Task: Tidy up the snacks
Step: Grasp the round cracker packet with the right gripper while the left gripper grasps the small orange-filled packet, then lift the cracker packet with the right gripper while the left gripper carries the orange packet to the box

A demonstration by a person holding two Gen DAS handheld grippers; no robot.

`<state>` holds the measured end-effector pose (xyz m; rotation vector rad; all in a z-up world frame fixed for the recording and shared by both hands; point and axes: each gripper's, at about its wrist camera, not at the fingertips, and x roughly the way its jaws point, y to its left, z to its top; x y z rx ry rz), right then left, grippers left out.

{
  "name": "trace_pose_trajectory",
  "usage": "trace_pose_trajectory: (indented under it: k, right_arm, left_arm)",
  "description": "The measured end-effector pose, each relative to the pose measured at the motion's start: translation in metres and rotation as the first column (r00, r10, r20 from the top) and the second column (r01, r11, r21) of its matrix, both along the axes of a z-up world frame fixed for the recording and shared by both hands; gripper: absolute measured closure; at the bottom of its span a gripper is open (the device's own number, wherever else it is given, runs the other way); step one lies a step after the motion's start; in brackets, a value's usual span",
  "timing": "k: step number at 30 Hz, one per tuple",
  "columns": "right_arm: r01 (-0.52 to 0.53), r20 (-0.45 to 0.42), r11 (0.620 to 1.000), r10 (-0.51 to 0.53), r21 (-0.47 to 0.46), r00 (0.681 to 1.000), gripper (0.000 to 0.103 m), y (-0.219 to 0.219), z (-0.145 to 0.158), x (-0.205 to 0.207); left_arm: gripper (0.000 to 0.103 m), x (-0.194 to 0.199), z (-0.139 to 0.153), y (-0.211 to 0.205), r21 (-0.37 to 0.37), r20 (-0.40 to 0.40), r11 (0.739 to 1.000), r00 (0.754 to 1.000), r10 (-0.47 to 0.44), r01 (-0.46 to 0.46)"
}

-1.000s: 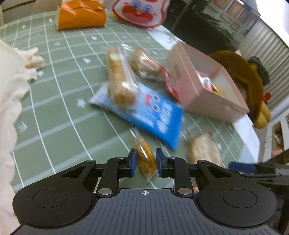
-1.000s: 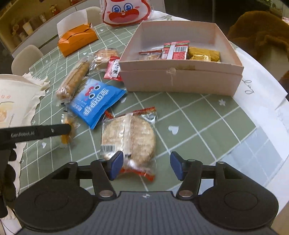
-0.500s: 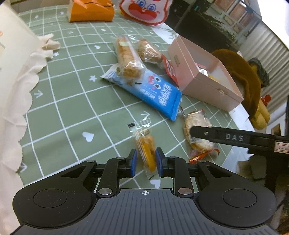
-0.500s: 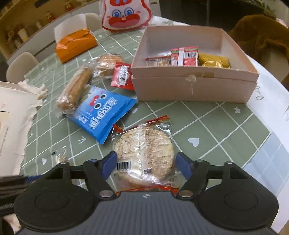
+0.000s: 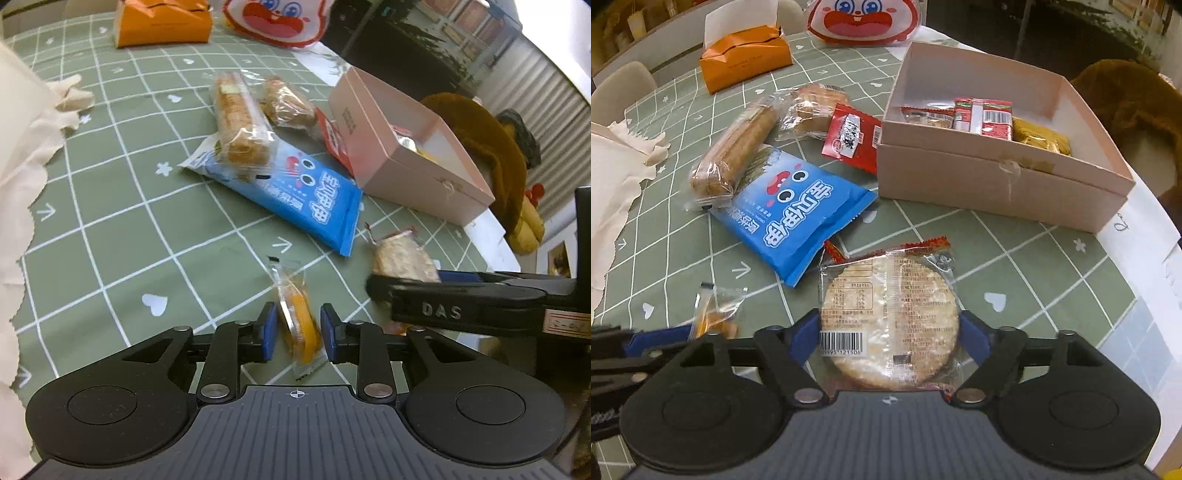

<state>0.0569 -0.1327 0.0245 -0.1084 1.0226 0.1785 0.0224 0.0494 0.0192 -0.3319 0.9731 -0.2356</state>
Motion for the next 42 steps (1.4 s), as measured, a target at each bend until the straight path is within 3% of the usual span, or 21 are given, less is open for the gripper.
trace_pose_trajectory:
  k: [5, 11, 16, 18, 20, 27, 34, 37, 40, 42]
  right_arm:
    - [-0.028, 0.000, 0.999, 0.028, -0.037, 1.000, 0.025, -0.012, 0.001, -0.026]
    - [-0.020, -0.022, 1.000, 0.020, 0.008, 1.000, 0.023, -0.031, -0.002, -0.059]
    - [-0.003, 0.019, 1.000, 0.003, 0.024, 1.000, 0.015, -0.038, -0.006, -0.069]
    - [-0.014, 0.019, 1.000, 0.014, 0.024, 1.000, 0.004, -0.038, -0.010, -0.069]
    - [-0.027, 0.017, 0.999, 0.027, 0.019, 0.999, 0.000, -0.038, -0.013, -0.068]
    - [-0.051, 0.045, 0.998, 0.050, 0.023, 0.998, 0.000, -0.038, -0.014, -0.071]
    - [-0.038, 0.042, 0.999, 0.038, -0.007, 0.998, 0.006, -0.034, -0.008, -0.046]
    - [-0.015, 0.033, 1.000, 0.014, 0.023, 0.999, 0.007, -0.036, -0.009, -0.033]
    - [-0.001, 0.035, 1.000, 0.000, 0.021, 0.999, 0.018, -0.036, -0.006, -0.028]
    - [-0.018, 0.017, 1.000, 0.018, -0.005, 1.000, 0.019, -0.033, -0.003, -0.030]
  left_arm:
    - [0.078, -0.003, -0.003, -0.002, -0.029, -0.005, 0.999, 1.000, -0.029, 0.029]
    - [0.078, -0.009, -0.002, -0.017, -0.024, -0.016, 0.995, 0.995, -0.102, 0.101]
    - [0.078, -0.009, -0.001, -0.030, -0.012, -0.017, 0.990, 0.990, -0.141, 0.141]
    - [0.078, -0.010, -0.002, -0.030, -0.024, -0.017, 0.989, 0.989, -0.144, 0.144]
    - [0.078, -0.010, -0.004, -0.029, -0.044, -0.018, 0.989, 0.990, -0.141, 0.140]
    - [0.078, -0.011, -0.011, -0.017, -0.155, -0.046, 0.982, 0.992, -0.114, 0.106]
    - [0.078, -0.017, -0.007, -0.025, -0.109, -0.035, 0.987, 0.992, -0.120, 0.115]
    - [0.078, -0.019, -0.006, -0.027, -0.090, -0.031, 0.989, 0.993, -0.117, 0.114]
    - [0.079, -0.021, -0.005, -0.028, -0.079, -0.025, 0.991, 0.993, -0.114, 0.111]
    - [0.079, -0.023, -0.005, -0.029, -0.072, -0.022, 0.991, 0.993, -0.115, 0.113]
